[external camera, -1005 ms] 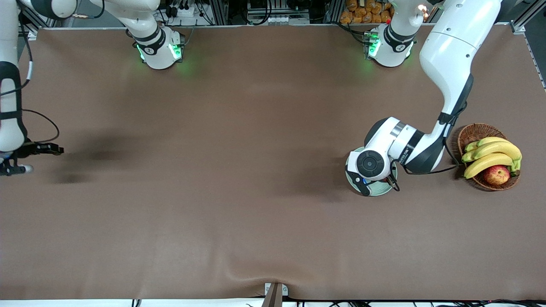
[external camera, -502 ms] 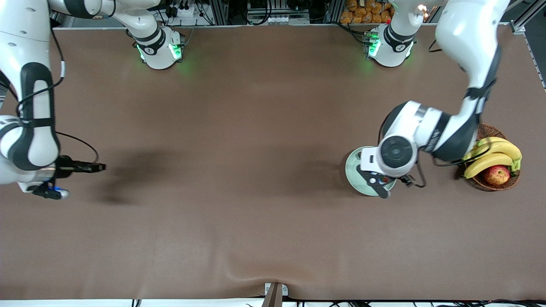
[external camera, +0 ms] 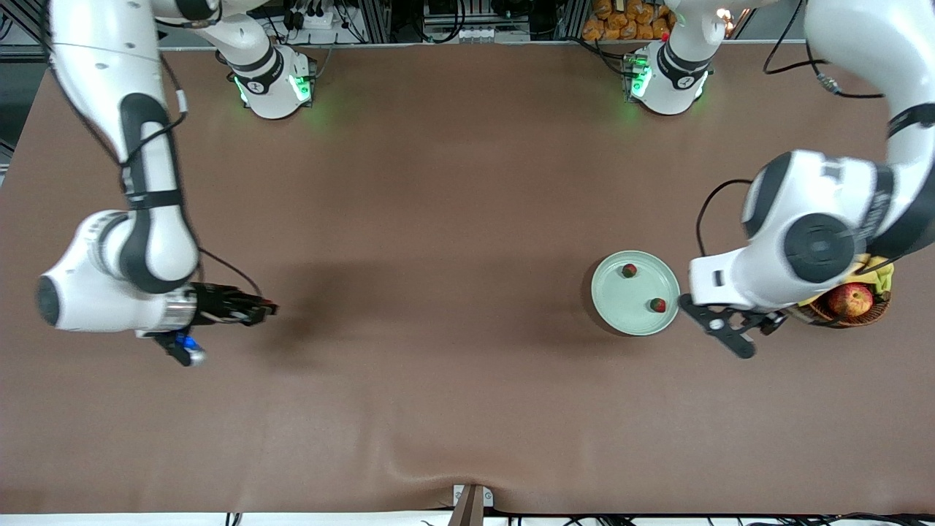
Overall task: Collect all strawberries into plate
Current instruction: 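Carry the last strawberry with the right gripper toward the table middle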
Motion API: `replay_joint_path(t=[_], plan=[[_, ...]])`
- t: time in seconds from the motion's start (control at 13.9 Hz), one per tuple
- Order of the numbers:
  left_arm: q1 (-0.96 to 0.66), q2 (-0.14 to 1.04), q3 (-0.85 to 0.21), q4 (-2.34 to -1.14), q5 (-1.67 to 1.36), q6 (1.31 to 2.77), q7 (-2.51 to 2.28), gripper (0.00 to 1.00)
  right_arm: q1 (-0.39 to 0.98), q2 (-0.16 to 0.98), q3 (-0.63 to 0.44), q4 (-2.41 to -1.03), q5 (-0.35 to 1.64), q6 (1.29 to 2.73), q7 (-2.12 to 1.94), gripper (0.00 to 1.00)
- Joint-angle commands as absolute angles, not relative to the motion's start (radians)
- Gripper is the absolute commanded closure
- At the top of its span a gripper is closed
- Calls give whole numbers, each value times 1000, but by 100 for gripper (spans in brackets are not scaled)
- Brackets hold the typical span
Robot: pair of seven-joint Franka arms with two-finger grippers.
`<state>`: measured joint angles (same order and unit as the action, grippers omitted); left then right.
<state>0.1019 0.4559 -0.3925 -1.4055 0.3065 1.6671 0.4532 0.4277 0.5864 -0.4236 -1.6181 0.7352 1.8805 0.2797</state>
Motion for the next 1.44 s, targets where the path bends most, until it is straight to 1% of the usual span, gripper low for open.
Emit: replay_joint_path(t=[0.0,0.29,0.36,0.57,0.72,0.93,1.08,1.15,1.22,1.29,1.36], plan=[[129,414,-397,-1356,247,1559,465,0,559,617,-436,-1609,842,1977,458,100],[201,379,-396,-1356,92,1542,382,0,753,676,-431,-1592,977,2195,682,100],[215,379,-397,-1356,34,1542,324,0,788,699,-413,-1574,994,2253,734,100],[203,377,-410,-1356,-11,1543,128,0,819,768,-283,-1496,999,2435,915,100],[186,377,-435,-1359,-3,1549,16,0,865,820,-239,-1454,997,2566,991,100],[172,379,-469,-1380,5,1594,-109,0,948,937,-235,-1341,996,2667,1122,100],[146,388,-471,-1400,17,1614,-185,0,986,972,-235,-1307,992,2701,1166,100],[137,387,-472,-1426,18,1646,-224,0,1003,976,-235,-1307,992,2710,1170,100],[118,388,-472,-1452,20,1675,-257,0,1023,976,-235,-1308,991,2723,1184,98],[109,387,-472,-1482,41,1698,-303,0,1029,976,-235,-1308,991,2726,1190,90],[100,385,-474,-1517,60,1722,-355,0,1029,976,-235,-1312,989,2726,1189,76]])
